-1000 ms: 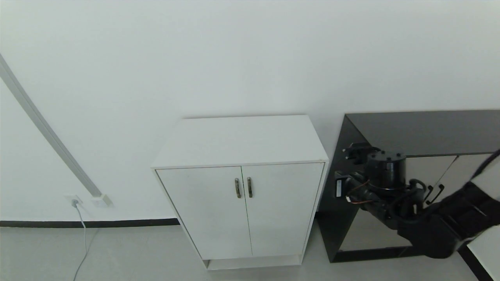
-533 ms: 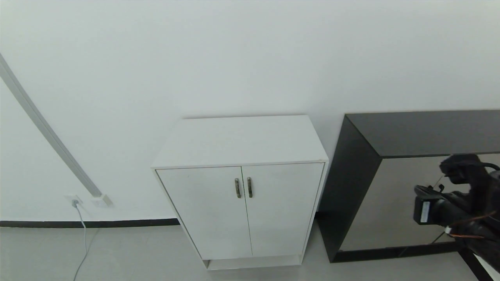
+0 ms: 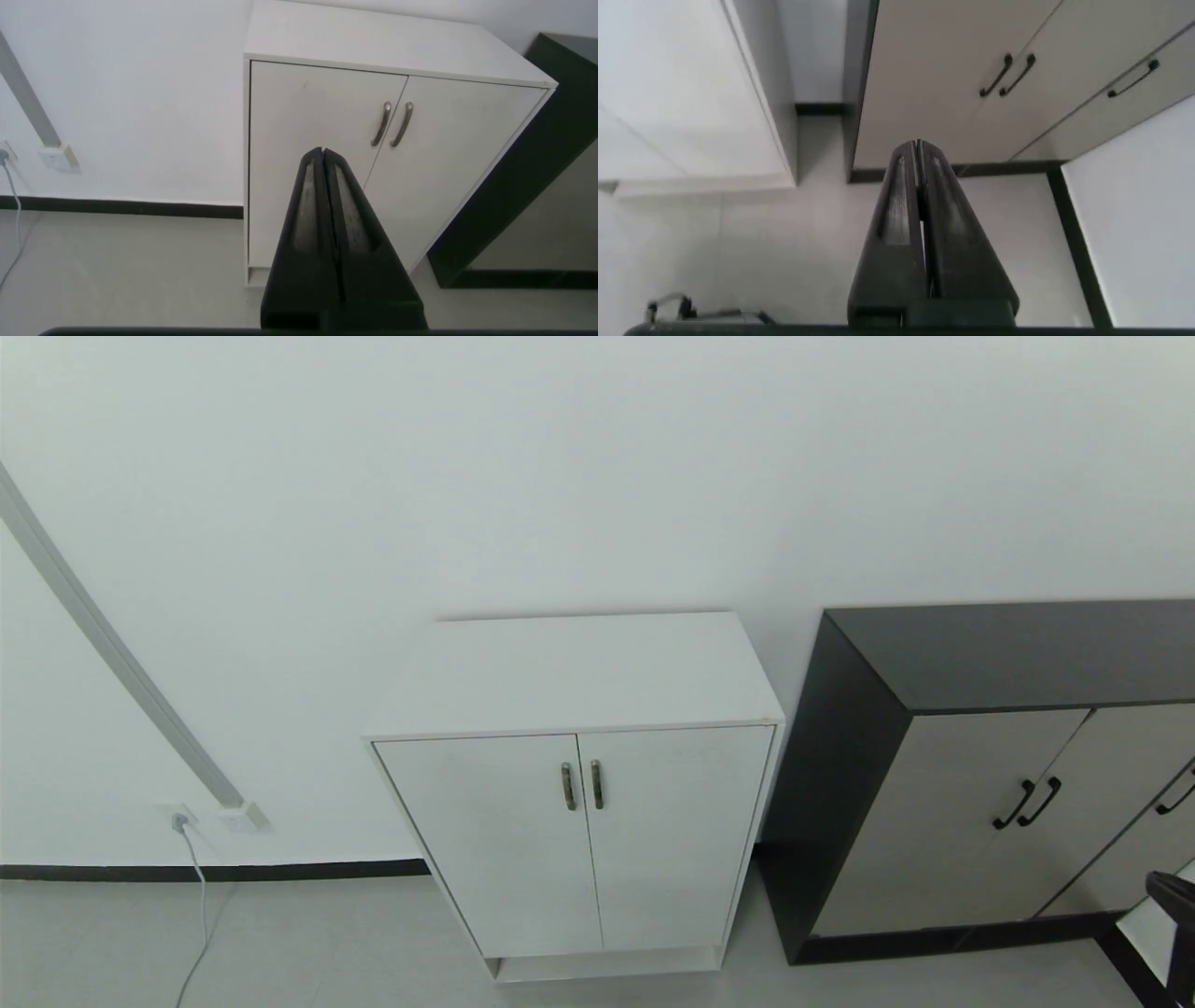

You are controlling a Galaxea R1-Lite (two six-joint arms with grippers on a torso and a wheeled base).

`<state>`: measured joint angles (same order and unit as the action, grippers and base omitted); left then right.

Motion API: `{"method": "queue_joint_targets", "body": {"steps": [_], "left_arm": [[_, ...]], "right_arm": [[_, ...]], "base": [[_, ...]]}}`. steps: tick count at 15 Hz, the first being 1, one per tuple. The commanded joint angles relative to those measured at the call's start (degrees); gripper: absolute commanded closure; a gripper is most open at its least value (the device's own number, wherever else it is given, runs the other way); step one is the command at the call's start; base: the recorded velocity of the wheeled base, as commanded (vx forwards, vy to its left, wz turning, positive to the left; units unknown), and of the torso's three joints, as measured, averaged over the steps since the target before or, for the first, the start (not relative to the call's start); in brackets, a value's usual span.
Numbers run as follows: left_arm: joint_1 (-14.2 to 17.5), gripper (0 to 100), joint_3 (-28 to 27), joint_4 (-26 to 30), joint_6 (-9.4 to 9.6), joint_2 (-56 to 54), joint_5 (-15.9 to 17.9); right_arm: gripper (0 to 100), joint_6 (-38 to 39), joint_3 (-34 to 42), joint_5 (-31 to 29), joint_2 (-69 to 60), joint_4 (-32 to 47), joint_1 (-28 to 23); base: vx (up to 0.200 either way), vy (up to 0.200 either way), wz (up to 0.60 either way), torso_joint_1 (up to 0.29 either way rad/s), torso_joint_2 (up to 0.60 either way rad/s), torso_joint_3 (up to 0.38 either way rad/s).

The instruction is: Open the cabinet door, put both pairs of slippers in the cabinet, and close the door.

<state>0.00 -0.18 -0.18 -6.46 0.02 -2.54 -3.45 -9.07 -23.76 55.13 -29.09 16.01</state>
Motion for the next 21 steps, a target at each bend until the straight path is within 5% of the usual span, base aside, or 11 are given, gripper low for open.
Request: {"method": "queue_joint_targets", "body": {"steps": [1, 3, 7, 13, 21], "left_arm": [[0.00, 100, 0.01, -0.08, -0.04, -0.02, -0.01], [0.00, 100, 0.01, 0.01, 0.04, -0.02, -0.01], [0.00, 100, 0.01, 0.01, 0.04, -0.02, -0.01], [0.00, 100, 0.01, 0.01, 0.04, -0.02, 0.07], [0.00, 100, 0.01, 0.01, 0.04, -0.02, 0.07]], "right_arm": [[100, -0.94, 0.10, 1.87, -11.00, 5.97, -0.01], [100, -1.03, 0.37, 13.04, -19.44, 16.96, 0.08], [100, -1.38, 4.32, 26.40, -22.17, 20.91, 0.34], [100, -3.93, 9.07, 27.98, -21.64, 24.69, 1.48], [100, 0.55, 8.89, 29.38, -21.73, 30.67, 10.19]], "base": [[0.000, 0.000, 0.00, 0.000, 0.00, 0.000], [0.000, 0.000, 0.00, 0.000, 0.00, 0.000], [0.000, 0.000, 0.00, 0.000, 0.00, 0.000], [0.000, 0.000, 0.00, 0.000, 0.00, 0.000], [0.000, 0.000, 0.00, 0.000, 0.00, 0.000]]}}
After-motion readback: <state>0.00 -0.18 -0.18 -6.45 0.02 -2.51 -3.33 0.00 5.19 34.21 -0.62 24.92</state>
